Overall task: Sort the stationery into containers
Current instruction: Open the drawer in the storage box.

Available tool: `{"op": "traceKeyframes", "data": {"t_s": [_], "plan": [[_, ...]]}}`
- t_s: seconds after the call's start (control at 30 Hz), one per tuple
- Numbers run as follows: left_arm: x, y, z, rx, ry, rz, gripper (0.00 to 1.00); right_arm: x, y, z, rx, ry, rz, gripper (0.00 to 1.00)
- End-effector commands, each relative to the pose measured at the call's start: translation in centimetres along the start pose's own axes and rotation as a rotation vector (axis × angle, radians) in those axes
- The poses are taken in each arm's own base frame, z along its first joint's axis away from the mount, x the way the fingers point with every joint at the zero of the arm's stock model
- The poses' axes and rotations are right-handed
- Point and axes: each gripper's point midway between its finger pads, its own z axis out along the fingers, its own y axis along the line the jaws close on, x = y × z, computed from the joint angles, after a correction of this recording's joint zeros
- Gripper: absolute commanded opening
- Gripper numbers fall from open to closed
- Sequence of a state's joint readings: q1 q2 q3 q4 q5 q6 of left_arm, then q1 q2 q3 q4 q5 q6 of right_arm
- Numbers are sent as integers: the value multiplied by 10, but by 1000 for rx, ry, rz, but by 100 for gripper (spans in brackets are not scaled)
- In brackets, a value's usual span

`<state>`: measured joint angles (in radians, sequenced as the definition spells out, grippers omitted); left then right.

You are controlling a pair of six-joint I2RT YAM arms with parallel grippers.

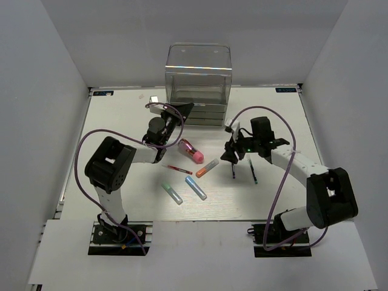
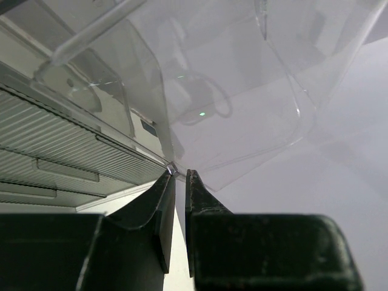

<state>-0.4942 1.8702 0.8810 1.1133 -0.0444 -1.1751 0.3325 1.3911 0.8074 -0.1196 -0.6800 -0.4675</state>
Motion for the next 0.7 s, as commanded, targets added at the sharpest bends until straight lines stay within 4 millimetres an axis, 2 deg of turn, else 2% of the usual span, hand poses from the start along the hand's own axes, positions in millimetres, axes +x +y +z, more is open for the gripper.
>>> {"op": "traceKeyframes", "data": {"t_s": [0.0,0.1,0.13,0.2,0.23,0.3,0.37,0.4,0.47,0.5,0.57,0.67], "plan": [[-24,-61,-2,148,-66,13,0,-28,-9,12,31,-34,-65,59],[-27,-70,-1,166,-74,12,0,-34,-1,29,27,-23,-92,59],[-27,-70,-1,167,-74,12,0,-38,-4,33,43,-22,-95,59],[-29,-74,1,175,-78,12,0,-37,-1,44,51,5,-84,59],[-30,-76,0,183,-81,11,0,-48,-6,48,80,-17,-107,59],[-31,-80,2,193,-86,11,0,-50,-12,57,109,-3,-87,61],[-33,-84,3,202,-89,10,0,-63,-13,63,122,-21,-85,63],[-34,-86,3,210,-93,10,0,-59,-14,69,120,-7,-77,66],[-35,-85,3,206,-101,9,0,-71,-11,75,120,-29,-80,67],[-35,-85,3,206,-101,9,0,-69,-11,81,119,-20,-70,70],[-35,-85,3,206,-101,9,0,-77,-10,87,118,-31,-69,70],[-35,-84,5,206,-101,9,0,-79,-4,99,90,-23,-69,75]]}}
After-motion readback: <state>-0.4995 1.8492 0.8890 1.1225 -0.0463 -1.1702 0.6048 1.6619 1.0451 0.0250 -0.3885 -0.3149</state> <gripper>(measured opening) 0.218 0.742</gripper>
